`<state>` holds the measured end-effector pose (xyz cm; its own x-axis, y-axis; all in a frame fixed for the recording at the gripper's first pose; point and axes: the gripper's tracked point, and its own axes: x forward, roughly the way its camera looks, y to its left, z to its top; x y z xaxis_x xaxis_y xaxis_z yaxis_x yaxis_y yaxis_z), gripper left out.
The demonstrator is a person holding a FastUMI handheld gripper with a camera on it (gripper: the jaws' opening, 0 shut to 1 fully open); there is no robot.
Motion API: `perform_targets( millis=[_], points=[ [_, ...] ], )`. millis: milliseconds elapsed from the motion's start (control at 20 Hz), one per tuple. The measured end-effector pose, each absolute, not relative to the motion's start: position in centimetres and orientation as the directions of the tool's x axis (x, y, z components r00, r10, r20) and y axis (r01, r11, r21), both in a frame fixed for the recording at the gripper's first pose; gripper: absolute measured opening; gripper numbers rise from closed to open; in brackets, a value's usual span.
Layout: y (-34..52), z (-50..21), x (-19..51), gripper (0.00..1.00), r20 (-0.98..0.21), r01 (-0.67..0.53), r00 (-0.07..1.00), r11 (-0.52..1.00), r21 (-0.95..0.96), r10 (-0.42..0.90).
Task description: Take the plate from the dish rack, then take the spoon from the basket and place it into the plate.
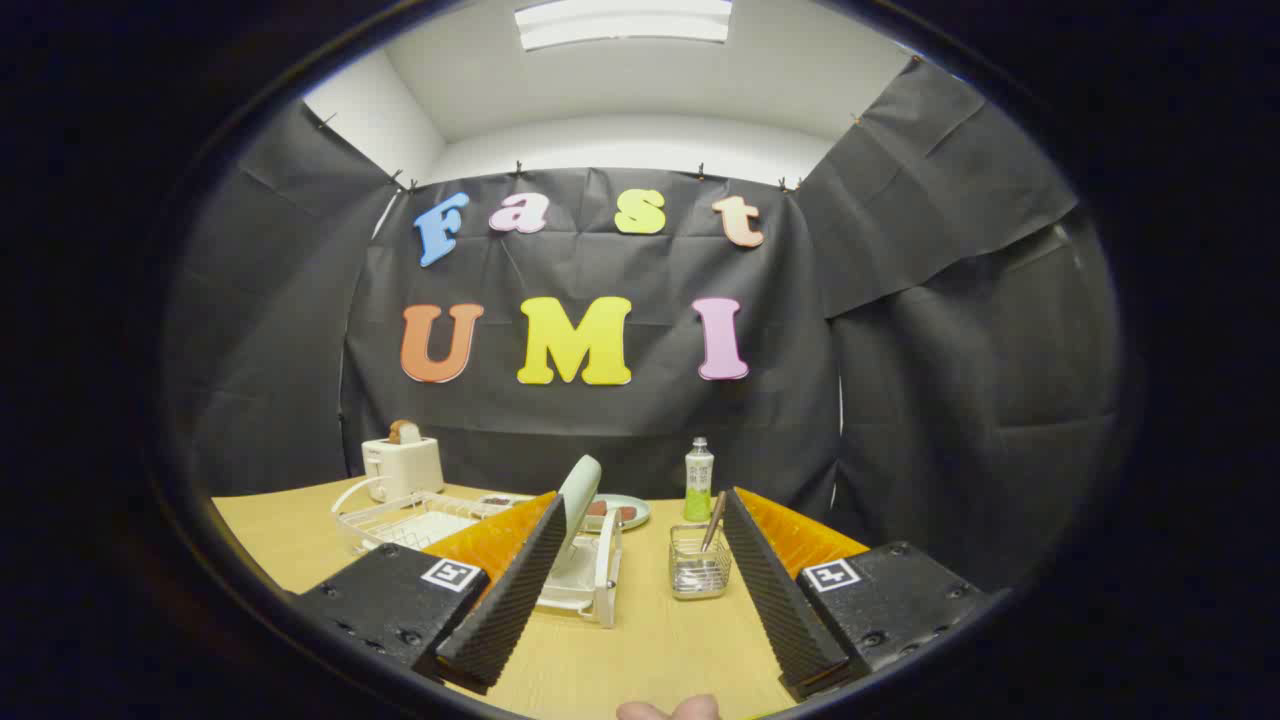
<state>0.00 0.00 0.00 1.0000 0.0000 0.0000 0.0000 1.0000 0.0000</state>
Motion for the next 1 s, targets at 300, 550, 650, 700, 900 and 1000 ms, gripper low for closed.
perform_targets(
  millis=[300, 550, 650, 700, 900, 1000],
  points=[
    [-0.1, -0.3, 0.0, 1.00, -0.001, -0.001, 1.000, 1.000, 0.016, 0.001],
    [-0.1, -0.2, 0.1, 1.00, 0.001, 0.001, 1.000, 1.000, 0.016, -0.001],
    [-0.4, -0.1, 0.2, 1.00, 0.001, 0.006, 1.000, 1.000, 0.009, -0.006],
    [-0.7, 0.2, 0.2, 1.00, 0.004, 0.012, 1.000, 1.000, 0.008, -0.012],
    [-1.7, 1.3, 0.4, 1.00, 0.032, 0.038, 0.999, 0.999, 0.011, -0.039],
    [-1.7, 1.6, 0.9, 1.00, 0.038, 0.036, 0.999, 0.999, 0.012, -0.036]
  ],
)
